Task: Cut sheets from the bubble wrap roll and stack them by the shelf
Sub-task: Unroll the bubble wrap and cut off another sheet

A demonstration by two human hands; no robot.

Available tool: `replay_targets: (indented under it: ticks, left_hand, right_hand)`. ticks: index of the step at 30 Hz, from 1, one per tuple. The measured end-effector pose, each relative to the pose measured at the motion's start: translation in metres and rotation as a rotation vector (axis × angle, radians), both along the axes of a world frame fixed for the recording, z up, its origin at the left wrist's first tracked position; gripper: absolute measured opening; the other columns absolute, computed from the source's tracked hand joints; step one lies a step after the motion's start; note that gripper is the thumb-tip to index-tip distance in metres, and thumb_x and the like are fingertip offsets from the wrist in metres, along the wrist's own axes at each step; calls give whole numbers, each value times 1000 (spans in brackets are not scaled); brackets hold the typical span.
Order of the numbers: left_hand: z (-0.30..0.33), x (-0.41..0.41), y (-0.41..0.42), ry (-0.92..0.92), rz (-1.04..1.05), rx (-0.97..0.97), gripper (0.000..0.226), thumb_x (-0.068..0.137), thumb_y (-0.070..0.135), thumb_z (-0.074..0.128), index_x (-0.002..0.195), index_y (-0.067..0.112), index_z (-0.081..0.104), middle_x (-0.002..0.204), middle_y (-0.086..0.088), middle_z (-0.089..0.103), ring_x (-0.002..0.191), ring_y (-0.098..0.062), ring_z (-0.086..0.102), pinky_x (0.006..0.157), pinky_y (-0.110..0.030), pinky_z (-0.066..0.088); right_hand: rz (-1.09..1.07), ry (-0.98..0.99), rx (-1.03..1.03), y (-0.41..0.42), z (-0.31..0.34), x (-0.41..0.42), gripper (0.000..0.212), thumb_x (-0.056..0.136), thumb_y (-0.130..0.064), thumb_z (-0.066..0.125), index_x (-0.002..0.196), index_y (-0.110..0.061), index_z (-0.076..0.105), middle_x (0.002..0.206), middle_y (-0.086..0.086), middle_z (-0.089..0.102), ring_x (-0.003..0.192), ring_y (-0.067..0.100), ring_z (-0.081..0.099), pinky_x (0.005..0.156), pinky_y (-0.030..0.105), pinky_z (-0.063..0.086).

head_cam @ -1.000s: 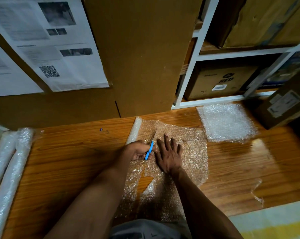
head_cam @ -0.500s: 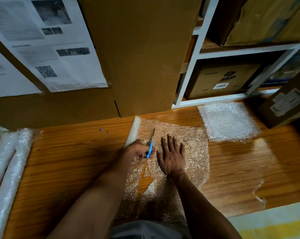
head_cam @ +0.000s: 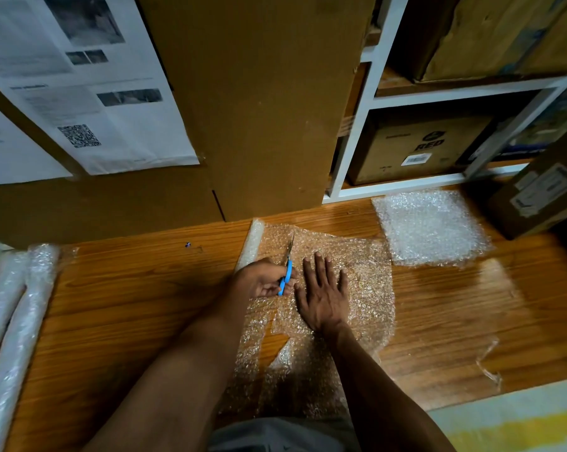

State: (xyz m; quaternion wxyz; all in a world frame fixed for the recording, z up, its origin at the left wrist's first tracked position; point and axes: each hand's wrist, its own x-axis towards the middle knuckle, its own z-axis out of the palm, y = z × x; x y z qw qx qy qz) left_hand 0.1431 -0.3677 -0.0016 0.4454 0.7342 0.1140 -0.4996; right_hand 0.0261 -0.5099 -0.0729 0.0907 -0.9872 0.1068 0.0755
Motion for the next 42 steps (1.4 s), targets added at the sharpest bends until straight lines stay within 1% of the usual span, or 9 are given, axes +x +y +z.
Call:
replay_targets:
  ticks: [4, 8, 12, 19, 24, 30, 33, 37, 42]
  left_hand:
    - [-8, 1, -4, -41, 26, -2, 22, 99, 19, 67, 112, 3, 72, 83, -7, 77, 63, -11, 72, 53, -18, 46]
    - [-9, -2, -5, -138, 73, 26, 22, 94, 12, 73, 109, -3, 66, 87, -12, 76, 53, -7, 70, 37, -17, 35]
    - [-14, 3, -3, -131, 68, 33, 30, 88, 18, 80, 110, 0, 72, 89, -12, 79, 82, -20, 79, 47, -22, 34]
    - [-7, 4, -3, -64, -3, 33, 19, 95, 21, 72, 105, 6, 76, 85, -8, 79, 59, -7, 66, 44, -18, 28]
    - [-2, 11, -8, -69, -16, 14, 16, 99, 25, 66, 106, 16, 77, 82, -4, 75, 41, -1, 56, 43, -16, 34]
    - [-7, 20, -12, -81, -4, 27, 17, 98, 23, 67, 109, 12, 73, 82, -9, 74, 44, -5, 53, 49, -20, 33]
    - [-11, 22, -14, -118, 11, 7, 31, 92, 26, 76, 113, 6, 68, 84, -10, 77, 56, -12, 61, 54, -25, 41]
    - [-9, 23, -15, -241, 74, -1, 21, 90, 21, 79, 100, 5, 71, 89, -12, 78, 61, -12, 68, 41, -16, 32]
    - [-6, 25, -6, -254, 93, -51, 35, 82, 33, 86, 100, 4, 76, 82, -9, 78, 43, -4, 53, 42, -19, 30]
  right_hand:
    - [-3, 0, 9, 0, -1, 0, 74, 103, -62, 15, 168, -30, 0, 175, 1, -11, 161, 24, -12, 128, 58, -2]
    - [-2, -3, 17, -1, -2, 0, 74, 103, -62, 16, 168, -30, -1, 175, 1, -12, 161, 24, -12, 128, 58, -3]
    - [-5, -4, 18, -1, -2, 1, 74, 103, -62, 15, 168, -30, -2, 175, 1, -12, 161, 24, -13, 128, 58, -3]
    - [-11, -15, 12, 0, -3, 0, 74, 104, -63, 16, 168, -30, 1, 175, 2, -10, 162, 25, -11, 128, 59, 1]
    - [-6, -4, 9, 0, -2, 0, 74, 103, -62, 15, 168, -29, 1, 175, 2, -10, 161, 25, -13, 128, 59, -1]
    - [-3, 6, 20, 0, 1, 1, 73, 104, -62, 15, 168, -30, 2, 175, 3, -11, 161, 25, -13, 128, 59, -1]
    - [-7, 2, 26, 0, 2, 1, 74, 104, -63, 13, 168, -29, 2, 175, 2, -10, 161, 25, -13, 128, 59, -2]
    - [0, 8, 5, 0, 3, 1, 74, 103, -64, 7, 168, -29, -1, 174, 3, -13, 161, 26, -14, 128, 59, -3]
    - [-9, -2, 10, 0, 0, 0, 74, 103, -64, 9, 168, -29, 0, 175, 2, -11, 161, 25, -12, 128, 58, -4]
